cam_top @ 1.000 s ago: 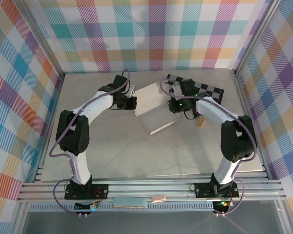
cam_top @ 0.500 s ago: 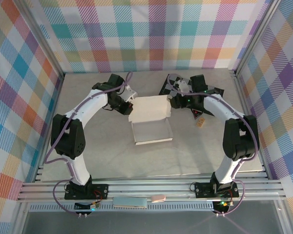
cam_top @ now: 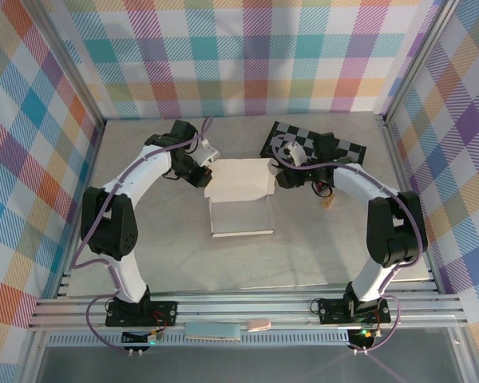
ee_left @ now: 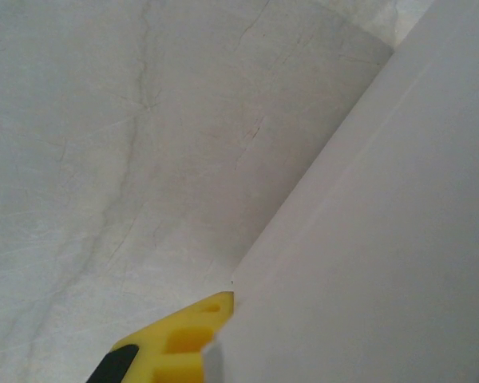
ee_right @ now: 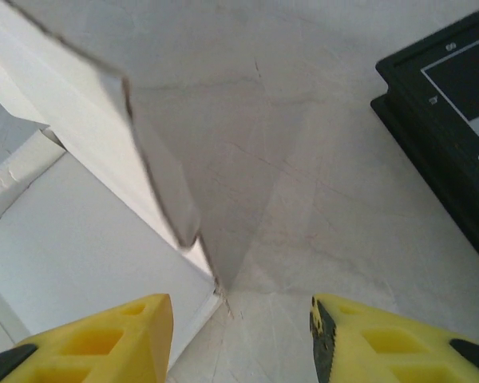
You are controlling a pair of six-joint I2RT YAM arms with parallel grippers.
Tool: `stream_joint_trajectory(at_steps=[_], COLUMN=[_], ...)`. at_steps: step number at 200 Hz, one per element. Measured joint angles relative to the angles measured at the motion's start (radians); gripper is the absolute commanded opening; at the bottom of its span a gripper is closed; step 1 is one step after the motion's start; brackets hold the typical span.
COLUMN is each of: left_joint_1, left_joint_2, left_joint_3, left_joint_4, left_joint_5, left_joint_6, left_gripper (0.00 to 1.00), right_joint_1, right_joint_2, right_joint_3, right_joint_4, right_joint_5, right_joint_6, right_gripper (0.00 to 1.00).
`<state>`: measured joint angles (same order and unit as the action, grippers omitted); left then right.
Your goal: Fold the paper box
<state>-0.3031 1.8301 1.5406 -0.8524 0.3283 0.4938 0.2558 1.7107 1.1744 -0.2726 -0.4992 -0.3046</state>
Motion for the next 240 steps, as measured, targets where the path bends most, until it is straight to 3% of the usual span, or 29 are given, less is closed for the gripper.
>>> stream_joint_trajectory(at_steps=[103,162,229,240], left_joint_1=[0.0,-0.003,-0.01,-0.01], left_joint_2=[0.028,0.039,0.049,0.052], left_joint_3=[0.0,0.001,0.004,0.008], left_joint_4=[0.045,0.051,0.074,0.074], left_joint_5=[-0.024,-0.047,-0.078,-0.085], left_joint_6=[-0.05,-0.09,-0.156,-0.182], left_gripper=[0.0,0.0,0.02,0.01], right_joint_1=[0.072,0.084,0.135,0.146], right_joint_2=[0.048,0.04,0.031,0.031], right_joint_3=[0.051,0.014,0.01,0.013], right_joint_4=[-0.001,-0.008,0.0,0.002], right_joint_5=[-0.007,0.058,0.137,0.166], right_joint_6=[0.001,0.026,0.076,0.094], right_gripper=[0.26,0.25,0.0,0.0])
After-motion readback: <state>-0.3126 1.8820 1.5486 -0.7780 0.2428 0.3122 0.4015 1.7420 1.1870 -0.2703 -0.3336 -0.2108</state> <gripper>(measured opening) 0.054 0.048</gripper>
